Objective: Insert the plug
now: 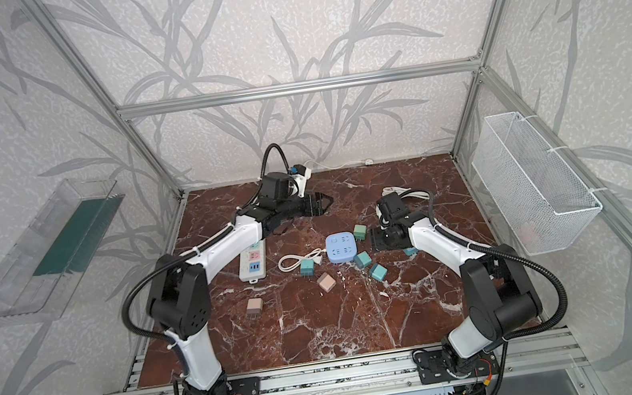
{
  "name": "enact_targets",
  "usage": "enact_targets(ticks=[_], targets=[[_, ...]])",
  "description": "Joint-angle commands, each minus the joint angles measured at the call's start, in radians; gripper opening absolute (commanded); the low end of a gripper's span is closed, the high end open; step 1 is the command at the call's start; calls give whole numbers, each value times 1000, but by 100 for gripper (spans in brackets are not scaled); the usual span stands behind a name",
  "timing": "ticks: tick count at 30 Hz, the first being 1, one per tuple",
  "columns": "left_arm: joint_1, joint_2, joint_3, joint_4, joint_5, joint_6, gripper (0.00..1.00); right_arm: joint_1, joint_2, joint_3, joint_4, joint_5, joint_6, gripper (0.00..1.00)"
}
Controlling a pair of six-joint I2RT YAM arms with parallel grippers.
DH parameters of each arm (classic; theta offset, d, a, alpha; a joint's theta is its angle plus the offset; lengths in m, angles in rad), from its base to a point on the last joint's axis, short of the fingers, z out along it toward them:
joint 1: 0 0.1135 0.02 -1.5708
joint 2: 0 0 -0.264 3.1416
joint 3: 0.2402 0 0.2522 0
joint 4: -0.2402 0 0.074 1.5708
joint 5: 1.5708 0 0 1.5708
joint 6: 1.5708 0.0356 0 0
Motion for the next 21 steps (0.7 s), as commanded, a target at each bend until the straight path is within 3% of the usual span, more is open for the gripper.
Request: enact_targets(ticks=[1,4,9,13,15,21], targets=[[-35,-78,-45,-264,-175,-25,76,42,-34,-47,-6,31,3,67],[-52,-177,-141,-344,-170,-31,75,43,-32,-66,-11,34,-10,70],[-52,-393,-363,-229,-175,-91,75,54,-20,-106,45,-111,-7,76],[-53,-501,-473,-141,-165,-150,76,101,-11,-108,30,-74,-15,78],[-60,-534,-523,-128,-184,-174,76,144,-43,-105,-4,8,-3,77],[-155,-523,-571,-233,-321,-202,72,179,-180,-123,-55,98,16,77]])
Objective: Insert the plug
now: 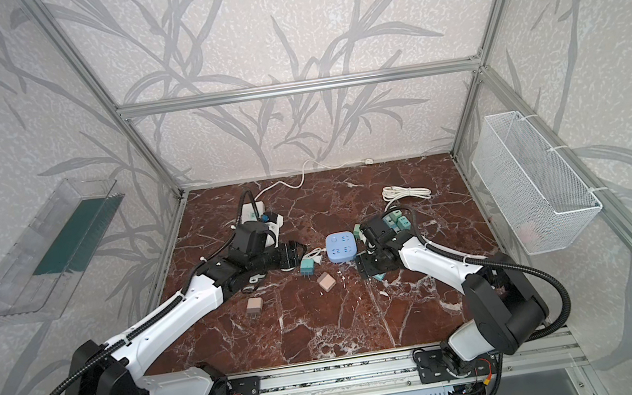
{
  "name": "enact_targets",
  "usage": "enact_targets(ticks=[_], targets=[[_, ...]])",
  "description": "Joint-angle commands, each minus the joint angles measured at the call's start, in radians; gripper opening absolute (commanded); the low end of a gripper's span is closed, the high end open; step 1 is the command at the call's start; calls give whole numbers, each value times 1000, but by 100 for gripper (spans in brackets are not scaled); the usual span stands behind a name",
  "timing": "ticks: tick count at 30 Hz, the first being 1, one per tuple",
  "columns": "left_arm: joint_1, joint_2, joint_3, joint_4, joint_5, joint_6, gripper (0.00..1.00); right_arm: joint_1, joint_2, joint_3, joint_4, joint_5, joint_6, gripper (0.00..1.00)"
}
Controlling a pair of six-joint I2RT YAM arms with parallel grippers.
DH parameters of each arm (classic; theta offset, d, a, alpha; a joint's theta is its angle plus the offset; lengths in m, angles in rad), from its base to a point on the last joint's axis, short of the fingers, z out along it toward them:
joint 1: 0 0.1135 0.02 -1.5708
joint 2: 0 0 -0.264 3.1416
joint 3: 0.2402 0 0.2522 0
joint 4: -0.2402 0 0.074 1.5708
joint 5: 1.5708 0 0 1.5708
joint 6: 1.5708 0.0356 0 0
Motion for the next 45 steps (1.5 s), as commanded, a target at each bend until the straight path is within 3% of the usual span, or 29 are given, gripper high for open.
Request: enact_targets(ticks=[1,6,12,22,33,41,43,45], targets=[[-50,11,-22,-63,-105,-49,72,-1,-84,-15,-38,60,12,77],[-48,-88,-138,21,-193,-101,74,96,-62,11,52,-2,4,71],[-39,-195,-176,-21,-244,-100,78,286,148,163,90,26,-141,69],[-13,-346,-208,-67,-233,-97,80,351,376,302,41,83,-223,67],[7,-369,-189,-73,-235,-62,82,404,397,290,57,49,-272,36],[10,-374,-200,-63,-227,-64,82,497,297,167,93,28,-305,36],[11,-378,-210,-57,-225,-63,82,527,285,133,96,24,-303,45],[10,-378,-215,-51,-223,-63,82,529,244,100,103,35,-300,61]])
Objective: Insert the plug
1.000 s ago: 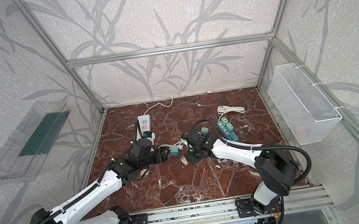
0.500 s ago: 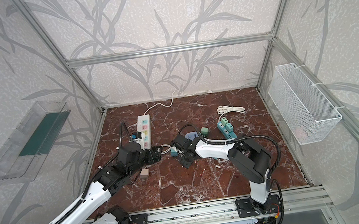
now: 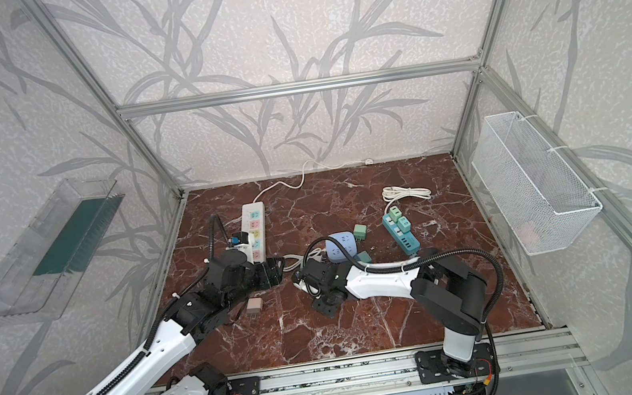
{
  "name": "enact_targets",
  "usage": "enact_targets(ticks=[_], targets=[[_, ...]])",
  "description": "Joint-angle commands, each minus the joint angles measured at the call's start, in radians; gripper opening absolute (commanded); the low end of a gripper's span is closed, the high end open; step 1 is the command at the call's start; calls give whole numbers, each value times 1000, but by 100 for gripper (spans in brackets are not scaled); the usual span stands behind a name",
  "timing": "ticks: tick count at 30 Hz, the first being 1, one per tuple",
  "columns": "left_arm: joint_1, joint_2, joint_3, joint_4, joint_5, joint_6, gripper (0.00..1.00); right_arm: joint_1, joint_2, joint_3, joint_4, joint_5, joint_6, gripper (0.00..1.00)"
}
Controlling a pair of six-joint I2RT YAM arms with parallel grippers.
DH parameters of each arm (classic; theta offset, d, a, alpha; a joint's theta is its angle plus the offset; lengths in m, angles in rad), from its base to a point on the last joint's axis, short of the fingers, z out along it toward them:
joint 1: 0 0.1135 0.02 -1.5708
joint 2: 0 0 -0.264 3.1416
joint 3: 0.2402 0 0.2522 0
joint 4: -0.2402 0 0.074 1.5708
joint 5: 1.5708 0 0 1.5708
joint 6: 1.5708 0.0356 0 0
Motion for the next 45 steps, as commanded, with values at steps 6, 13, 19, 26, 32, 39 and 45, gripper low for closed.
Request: enact_targets(ticks=[6,13,19,26,32,39,45], targets=[[8,9,-14,24,14,4,82,11,-71,-72,-12,115,25,71],[8,30,-9,41,29,3,82,-87,-48,-26,-27,172,109,71],[7,50,-4,50,63,22,82,-159,-68,-20,-24,181,150,71],[-40,179,84,-55,102,97,75,-198,-252,-67,-39,171,207,71],[-170,340,225,-251,28,184,76,-371,-489,-200,-45,177,334,66],[-300,561,402,-450,-15,284,83,-583,-669,-290,-60,19,392,67],[-355,714,499,-529,33,341,83,-595,-669,-313,-41,-27,381,71]])
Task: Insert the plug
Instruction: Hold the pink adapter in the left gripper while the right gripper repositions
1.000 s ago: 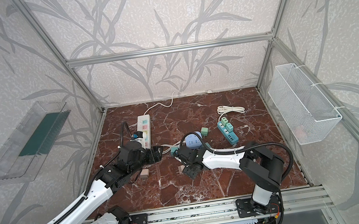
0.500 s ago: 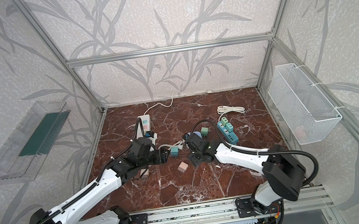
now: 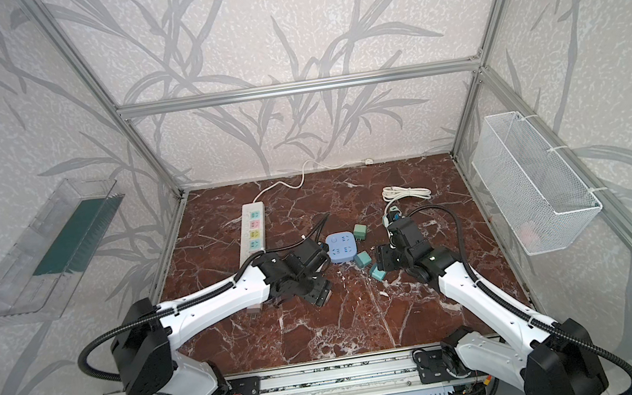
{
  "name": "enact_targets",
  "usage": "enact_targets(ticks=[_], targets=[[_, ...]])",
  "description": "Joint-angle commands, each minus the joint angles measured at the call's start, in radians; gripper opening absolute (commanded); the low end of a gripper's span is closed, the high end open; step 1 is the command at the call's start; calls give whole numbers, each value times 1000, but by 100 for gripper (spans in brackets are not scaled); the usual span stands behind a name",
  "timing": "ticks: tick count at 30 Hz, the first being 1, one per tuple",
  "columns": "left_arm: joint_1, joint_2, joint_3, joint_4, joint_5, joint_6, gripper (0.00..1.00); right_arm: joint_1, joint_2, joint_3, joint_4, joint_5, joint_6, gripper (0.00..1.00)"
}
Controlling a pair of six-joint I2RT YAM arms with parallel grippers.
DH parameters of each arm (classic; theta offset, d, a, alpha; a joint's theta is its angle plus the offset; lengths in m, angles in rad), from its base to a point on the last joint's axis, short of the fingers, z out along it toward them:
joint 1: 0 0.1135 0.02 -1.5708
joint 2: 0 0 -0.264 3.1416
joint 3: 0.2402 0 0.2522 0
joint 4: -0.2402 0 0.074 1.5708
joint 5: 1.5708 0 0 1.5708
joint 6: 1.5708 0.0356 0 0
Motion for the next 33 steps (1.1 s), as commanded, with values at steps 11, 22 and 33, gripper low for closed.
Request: enact_targets(ticks=[11,22,33], targets=[[-19,165,39,-62,33,51,80,-6,-20,-55,29,-89,7,73],[14,258,16,70,62,8,75,-6,-49,-100,50,-96,20,73],[20,239,-17,80,56,-11,29,-6,-83,-95,21,-72,29,72]])
